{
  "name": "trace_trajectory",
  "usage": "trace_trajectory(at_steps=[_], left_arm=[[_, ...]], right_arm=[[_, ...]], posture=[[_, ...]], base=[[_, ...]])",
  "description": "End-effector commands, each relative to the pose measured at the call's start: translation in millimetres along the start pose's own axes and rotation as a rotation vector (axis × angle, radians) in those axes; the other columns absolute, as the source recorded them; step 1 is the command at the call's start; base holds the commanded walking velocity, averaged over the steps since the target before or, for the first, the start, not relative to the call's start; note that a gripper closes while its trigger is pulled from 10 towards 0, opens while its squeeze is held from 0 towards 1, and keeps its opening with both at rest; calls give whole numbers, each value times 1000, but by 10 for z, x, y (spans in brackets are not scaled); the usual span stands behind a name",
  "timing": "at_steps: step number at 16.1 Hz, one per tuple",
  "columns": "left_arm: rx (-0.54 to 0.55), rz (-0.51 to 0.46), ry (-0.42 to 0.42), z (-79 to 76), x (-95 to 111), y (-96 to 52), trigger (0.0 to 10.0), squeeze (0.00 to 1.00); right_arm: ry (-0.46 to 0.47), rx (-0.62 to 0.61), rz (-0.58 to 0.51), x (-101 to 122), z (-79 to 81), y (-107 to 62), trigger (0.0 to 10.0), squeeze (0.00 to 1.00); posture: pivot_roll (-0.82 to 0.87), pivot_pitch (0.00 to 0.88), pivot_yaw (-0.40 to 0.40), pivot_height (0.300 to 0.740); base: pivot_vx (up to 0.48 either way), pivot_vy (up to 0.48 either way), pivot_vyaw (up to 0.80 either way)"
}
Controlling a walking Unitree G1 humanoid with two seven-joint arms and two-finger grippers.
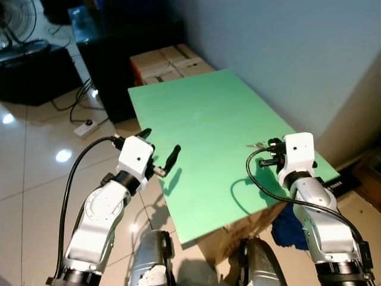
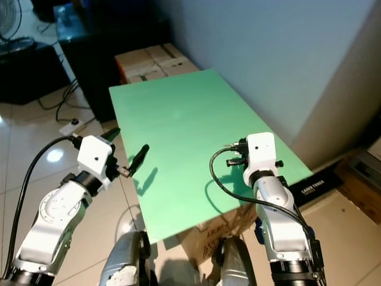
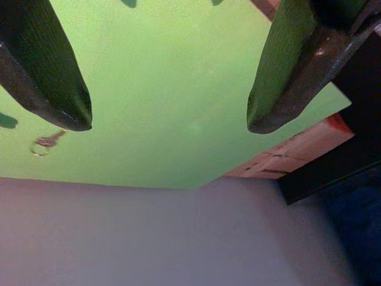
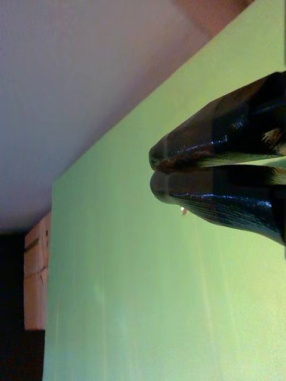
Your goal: Hang keys on a hook
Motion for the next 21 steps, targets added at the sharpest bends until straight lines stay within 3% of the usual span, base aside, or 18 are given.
trace_trajectory(at_steps=[1, 3, 4, 5, 7, 9, 14, 18, 21], left_arm=[[-13, -25, 5, -13, 65, 1, 10000, 0], [-29, -34, 3, -36, 84, -19, 10000, 0], [-32, -34, 3, -37, 87, -24, 10000, 0], [-55, -38, -2, -60, 101, -40, 10000, 0], [-139, -41, -5, -146, 143, -109, 10000, 0], [-156, -34, 7, -136, 151, -142, 10000, 0], [-111, -1, 71, 136, 246, -328, 10000, 0], [-95, 39, 103, 256, 301, -523, 10000, 0], [-90, 49, 101, 279, 349, -595, 10000, 0]], right_arm=[[-4, -30, 8, -22, -66, -14, 10000, 0], [19, -49, 19, -56, -121, -13, 10000, 0], [34, -41, 22, -65, -118, -10, 10000, 122], [51, -47, 38, -103, -156, 7, 10000, 1000], [44, -79, 62, -175, -312, 111, 10000, 1000], [40, -86, 55, -163, -399, 204, 10000, 1000], [31, -35, 13, 9, -584, 556, 10000, 1000], [-5, 102, 15, 11, -411, 679, 10000, 1000], [-72, 171, -68, 139, -279, 723, 10000, 1000]], posture=[[-43, 78, 63, 612], [-37, 81, 66, 612], [-33, 84, 69, 612], [-25, 88, 72, 612], [0, 108, 90, 612], [22, 138, 107, 612], [139, 235, 155, 612], [210, 267, 175, 612], [234, 277, 178, 612]], base=[[0, 0, 0], [0, 0, 0], [0, 0, 0], [0, 0, 0], [0, 0, 0], [0, 0, 0], [0, 0, 0], [0, 0, 0], [0, 0, 0]])
Point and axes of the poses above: a point about 5 cm out from each wrist's last joint towards the gripper, its own y axis pointing out of the wrist towards the gripper, its own x axis along the axis of the wrist's last joint, z = x × y, the point moved 4 cm from there along y, pointing out of the wrist towards the gripper, and after that the axes turned 6 degrees about y, right-handed, at the moved point
